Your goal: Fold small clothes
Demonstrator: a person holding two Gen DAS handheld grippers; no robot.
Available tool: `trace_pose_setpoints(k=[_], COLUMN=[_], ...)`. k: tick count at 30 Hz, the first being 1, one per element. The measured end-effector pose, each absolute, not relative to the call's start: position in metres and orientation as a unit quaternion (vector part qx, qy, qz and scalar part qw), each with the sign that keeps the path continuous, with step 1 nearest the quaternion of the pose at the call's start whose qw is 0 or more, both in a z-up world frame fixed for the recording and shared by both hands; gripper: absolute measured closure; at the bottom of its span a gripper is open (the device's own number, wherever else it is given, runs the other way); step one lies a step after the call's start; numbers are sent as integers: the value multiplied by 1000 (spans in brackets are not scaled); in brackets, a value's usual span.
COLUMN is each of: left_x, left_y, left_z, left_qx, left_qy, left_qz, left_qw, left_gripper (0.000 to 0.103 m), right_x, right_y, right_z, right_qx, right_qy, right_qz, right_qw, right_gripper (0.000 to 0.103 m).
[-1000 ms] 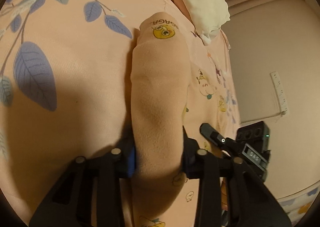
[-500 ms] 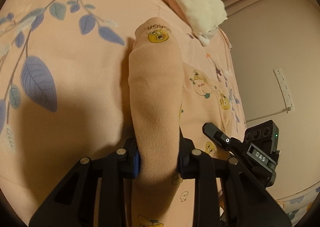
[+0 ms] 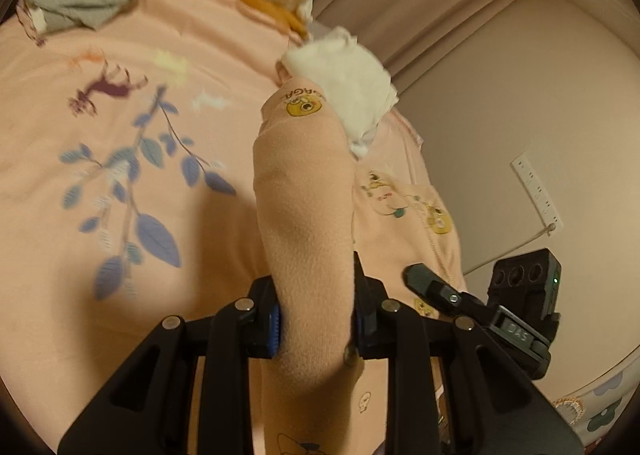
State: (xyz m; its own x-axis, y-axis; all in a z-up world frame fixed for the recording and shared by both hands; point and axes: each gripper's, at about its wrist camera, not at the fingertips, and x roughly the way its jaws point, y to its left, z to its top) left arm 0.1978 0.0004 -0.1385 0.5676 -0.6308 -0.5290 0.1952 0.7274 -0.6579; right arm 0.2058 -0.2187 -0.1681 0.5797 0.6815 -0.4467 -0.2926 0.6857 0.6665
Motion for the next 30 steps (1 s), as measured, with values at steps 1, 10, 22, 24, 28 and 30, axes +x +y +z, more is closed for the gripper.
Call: trace_pose_setpoints(k=[1,10,22,24,28,30], left_x=[195,170,170,174,191,195], left_y=[7,47,79,79,79,76], left_z=[-136,-123,-136,-141,-158,-166], left_qx=[-275,-230,-223,-224,-248,-242], left_qy=[390,360,363,367,394,404], left_qz=[-244,-169,-150,-156,-160,-151], left_qw=[844,888,892,889,870,869], left_gripper=[77,77,77,77,77,76], right_x=[207,221,237,238,237,243], right_y=[-210,-147,-102,-101,-103,-104], right_z=[-164,-149,-159,-160,-164,-171], right_qx=[259,189,150,145,138,133], right_qy=[358,360,376,377,384,394], right_qz=[292,342,359,357,338,329], right_qw=[848,847,841,842,848,848], right_gripper=[75,75,75,75,75,75])
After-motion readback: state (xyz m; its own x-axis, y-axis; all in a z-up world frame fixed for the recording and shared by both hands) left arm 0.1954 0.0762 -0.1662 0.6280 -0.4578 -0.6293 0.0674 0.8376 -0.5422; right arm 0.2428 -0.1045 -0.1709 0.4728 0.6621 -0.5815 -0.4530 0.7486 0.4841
